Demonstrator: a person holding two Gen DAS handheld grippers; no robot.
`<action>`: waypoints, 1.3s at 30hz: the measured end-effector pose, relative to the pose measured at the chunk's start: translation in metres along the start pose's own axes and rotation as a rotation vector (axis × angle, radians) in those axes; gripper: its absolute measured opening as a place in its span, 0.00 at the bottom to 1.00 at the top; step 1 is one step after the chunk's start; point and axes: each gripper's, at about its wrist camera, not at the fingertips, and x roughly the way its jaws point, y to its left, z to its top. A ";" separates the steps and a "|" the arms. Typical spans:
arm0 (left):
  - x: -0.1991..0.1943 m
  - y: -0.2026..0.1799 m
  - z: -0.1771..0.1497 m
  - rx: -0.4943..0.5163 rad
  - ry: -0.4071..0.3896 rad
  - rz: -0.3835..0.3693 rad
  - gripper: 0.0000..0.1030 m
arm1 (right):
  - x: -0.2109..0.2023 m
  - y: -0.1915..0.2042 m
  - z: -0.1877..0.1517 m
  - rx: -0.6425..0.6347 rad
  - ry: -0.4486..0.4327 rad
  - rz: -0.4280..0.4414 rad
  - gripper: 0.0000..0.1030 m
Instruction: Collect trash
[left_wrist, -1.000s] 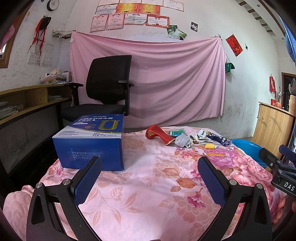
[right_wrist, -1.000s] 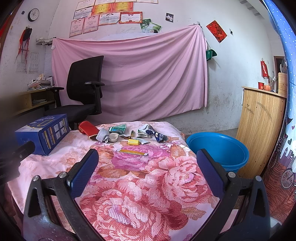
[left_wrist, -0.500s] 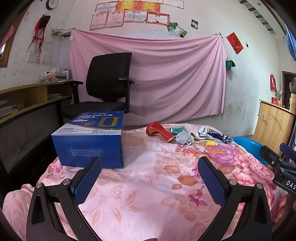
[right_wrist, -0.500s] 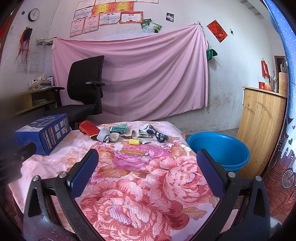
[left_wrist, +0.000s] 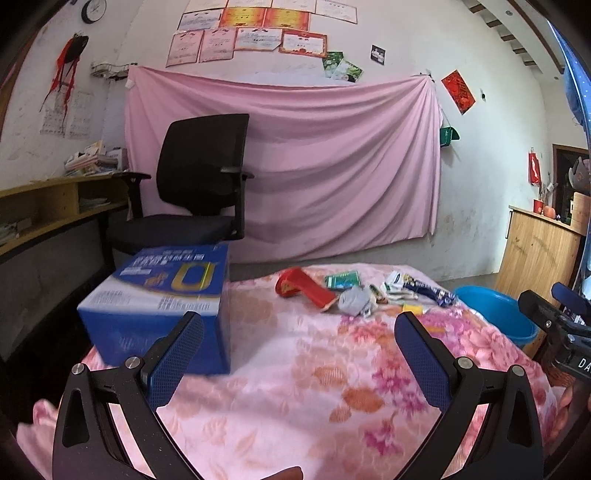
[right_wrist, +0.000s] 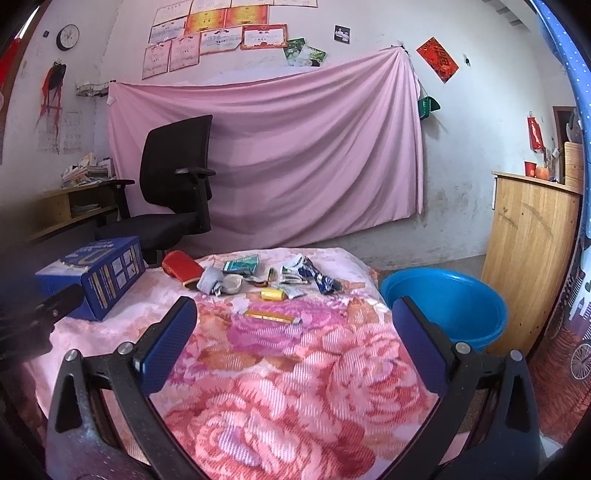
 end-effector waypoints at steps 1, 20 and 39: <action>0.003 -0.001 0.004 0.000 -0.005 -0.004 0.98 | 0.002 -0.002 0.004 -0.002 -0.005 0.008 1.00; 0.092 -0.017 0.067 -0.060 -0.080 0.057 0.98 | 0.066 -0.026 0.067 -0.046 -0.123 0.053 1.00; 0.211 0.004 0.021 -0.187 0.439 0.056 0.49 | 0.181 -0.001 0.034 -0.105 0.346 0.145 0.79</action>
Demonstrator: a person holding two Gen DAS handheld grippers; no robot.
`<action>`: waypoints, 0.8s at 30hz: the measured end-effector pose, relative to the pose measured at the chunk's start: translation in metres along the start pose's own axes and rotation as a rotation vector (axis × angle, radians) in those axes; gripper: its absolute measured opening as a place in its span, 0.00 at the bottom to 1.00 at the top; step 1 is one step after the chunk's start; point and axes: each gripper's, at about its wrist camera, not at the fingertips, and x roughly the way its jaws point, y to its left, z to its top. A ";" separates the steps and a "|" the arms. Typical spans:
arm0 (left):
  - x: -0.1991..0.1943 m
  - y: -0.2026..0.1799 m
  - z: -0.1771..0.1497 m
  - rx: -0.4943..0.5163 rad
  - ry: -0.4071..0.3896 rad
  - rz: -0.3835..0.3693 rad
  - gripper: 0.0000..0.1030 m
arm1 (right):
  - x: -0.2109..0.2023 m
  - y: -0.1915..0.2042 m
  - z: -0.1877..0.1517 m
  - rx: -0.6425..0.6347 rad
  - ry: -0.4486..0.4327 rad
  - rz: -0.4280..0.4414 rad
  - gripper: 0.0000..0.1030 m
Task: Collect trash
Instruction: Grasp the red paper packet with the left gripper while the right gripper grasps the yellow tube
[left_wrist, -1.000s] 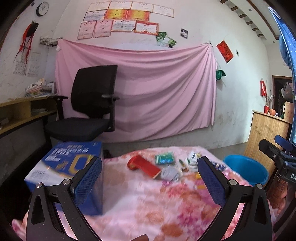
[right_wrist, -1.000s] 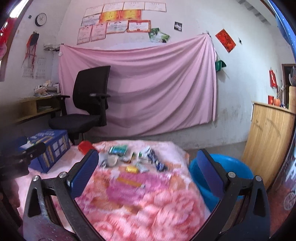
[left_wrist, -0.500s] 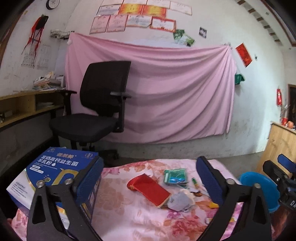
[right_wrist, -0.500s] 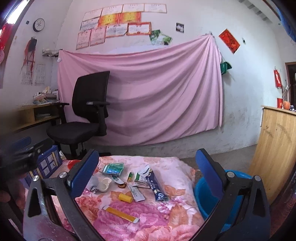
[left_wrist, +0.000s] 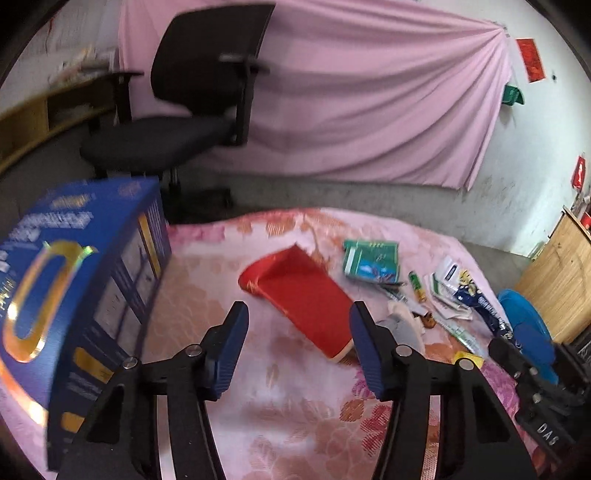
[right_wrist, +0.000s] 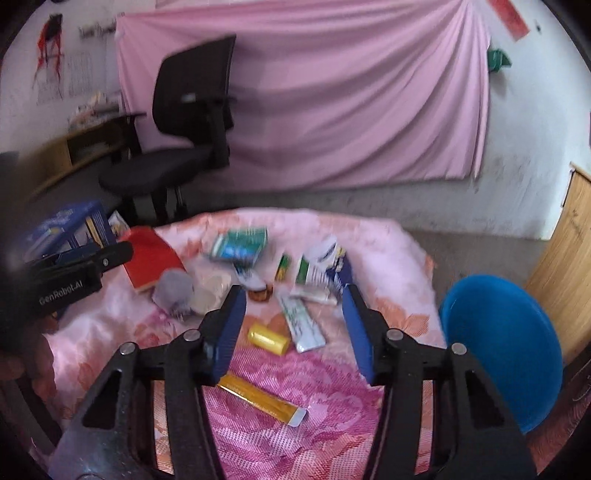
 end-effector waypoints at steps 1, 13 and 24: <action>0.006 0.001 0.000 -0.012 0.030 -0.007 0.49 | 0.006 0.000 0.000 0.004 0.032 0.005 0.79; 0.024 0.008 0.005 -0.111 0.124 -0.144 0.17 | 0.045 0.004 -0.007 -0.013 0.229 0.078 0.74; -0.014 0.010 -0.001 -0.096 0.001 -0.145 0.07 | 0.041 0.006 -0.008 -0.008 0.227 0.110 0.59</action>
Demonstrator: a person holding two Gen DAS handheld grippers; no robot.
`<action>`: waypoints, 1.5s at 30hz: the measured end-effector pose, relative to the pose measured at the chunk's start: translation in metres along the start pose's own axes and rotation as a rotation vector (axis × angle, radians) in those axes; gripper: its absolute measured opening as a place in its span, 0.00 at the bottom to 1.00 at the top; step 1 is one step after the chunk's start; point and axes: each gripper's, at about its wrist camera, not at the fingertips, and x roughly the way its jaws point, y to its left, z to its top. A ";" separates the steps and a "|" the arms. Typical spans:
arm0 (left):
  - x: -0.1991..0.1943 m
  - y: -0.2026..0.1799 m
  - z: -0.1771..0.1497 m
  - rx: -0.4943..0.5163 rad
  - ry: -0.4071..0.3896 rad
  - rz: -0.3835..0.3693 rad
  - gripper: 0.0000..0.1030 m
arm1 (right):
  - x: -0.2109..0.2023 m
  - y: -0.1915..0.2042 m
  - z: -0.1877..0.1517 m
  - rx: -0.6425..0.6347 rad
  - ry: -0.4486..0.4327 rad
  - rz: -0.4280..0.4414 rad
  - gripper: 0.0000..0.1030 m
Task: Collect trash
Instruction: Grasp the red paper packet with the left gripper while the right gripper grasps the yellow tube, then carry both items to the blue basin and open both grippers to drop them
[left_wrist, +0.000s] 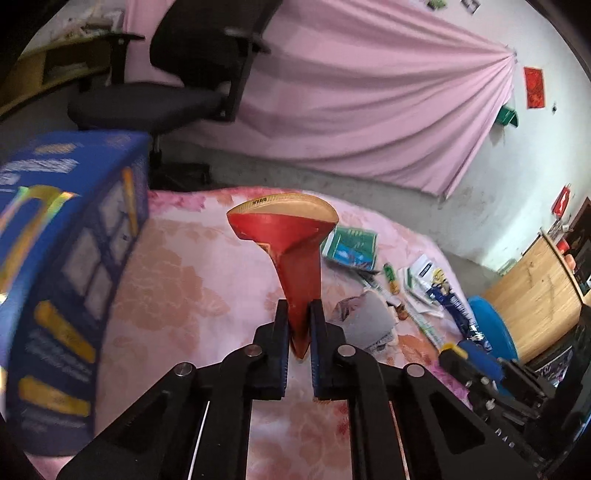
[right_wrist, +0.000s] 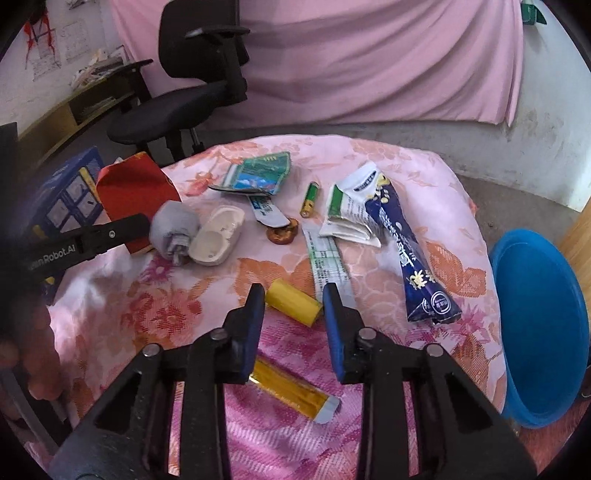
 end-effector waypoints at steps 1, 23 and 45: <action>-0.010 -0.002 -0.001 0.014 -0.037 -0.009 0.07 | -0.003 0.001 0.000 -0.003 -0.016 -0.003 0.59; -0.060 -0.182 0.004 0.418 -0.519 -0.212 0.07 | -0.173 -0.065 -0.008 0.053 -0.827 -0.271 0.59; 0.100 -0.365 -0.035 0.547 0.163 -0.331 0.07 | -0.149 -0.229 -0.075 0.463 -0.524 -0.420 0.59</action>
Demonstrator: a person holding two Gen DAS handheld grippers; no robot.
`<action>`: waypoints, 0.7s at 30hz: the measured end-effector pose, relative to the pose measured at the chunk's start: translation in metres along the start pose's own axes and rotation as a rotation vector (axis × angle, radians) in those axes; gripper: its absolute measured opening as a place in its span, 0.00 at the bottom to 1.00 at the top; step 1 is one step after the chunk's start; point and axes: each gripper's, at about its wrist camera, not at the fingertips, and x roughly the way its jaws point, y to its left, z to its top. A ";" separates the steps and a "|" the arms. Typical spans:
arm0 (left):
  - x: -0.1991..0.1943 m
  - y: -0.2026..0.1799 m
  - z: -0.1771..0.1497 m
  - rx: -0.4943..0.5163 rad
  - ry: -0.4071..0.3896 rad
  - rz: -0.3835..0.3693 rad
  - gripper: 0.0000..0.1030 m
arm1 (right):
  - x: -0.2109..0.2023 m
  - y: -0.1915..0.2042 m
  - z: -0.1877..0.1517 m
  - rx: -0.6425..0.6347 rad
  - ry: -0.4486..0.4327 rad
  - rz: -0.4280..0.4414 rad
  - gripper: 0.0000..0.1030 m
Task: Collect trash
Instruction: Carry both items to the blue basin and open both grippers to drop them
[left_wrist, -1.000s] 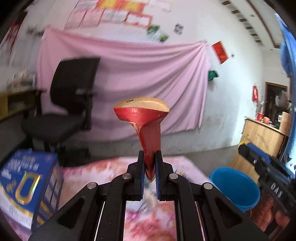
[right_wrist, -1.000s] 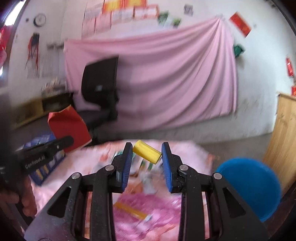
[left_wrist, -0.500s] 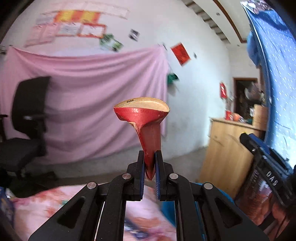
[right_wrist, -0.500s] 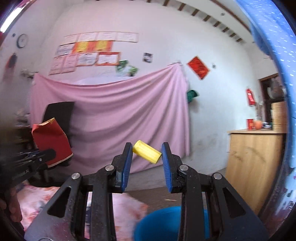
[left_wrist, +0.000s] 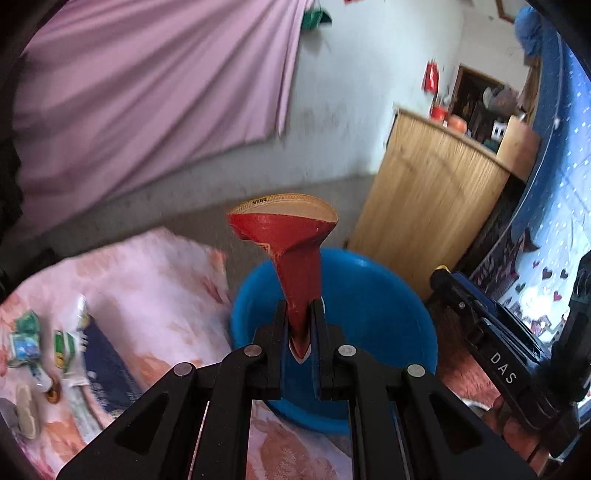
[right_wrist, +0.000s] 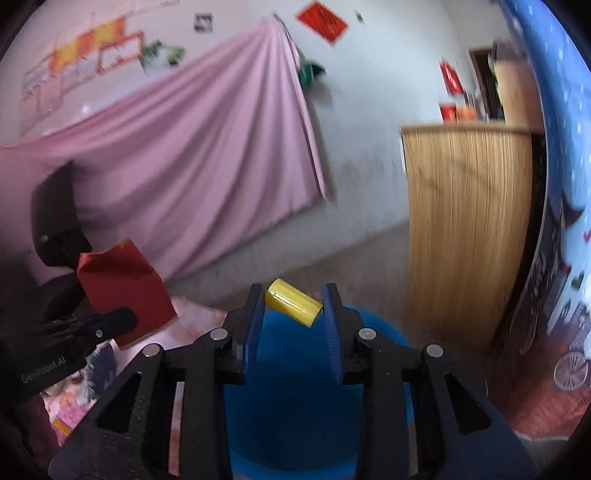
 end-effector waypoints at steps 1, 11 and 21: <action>0.007 -0.001 0.002 0.000 0.022 -0.004 0.07 | 0.004 -0.004 -0.003 0.015 0.030 0.001 0.59; 0.035 0.010 0.011 -0.066 0.143 -0.008 0.19 | 0.035 -0.027 -0.018 0.082 0.195 0.009 0.59; -0.034 0.048 -0.009 -0.146 -0.021 0.044 0.39 | 0.041 -0.020 -0.018 0.072 0.216 0.037 0.61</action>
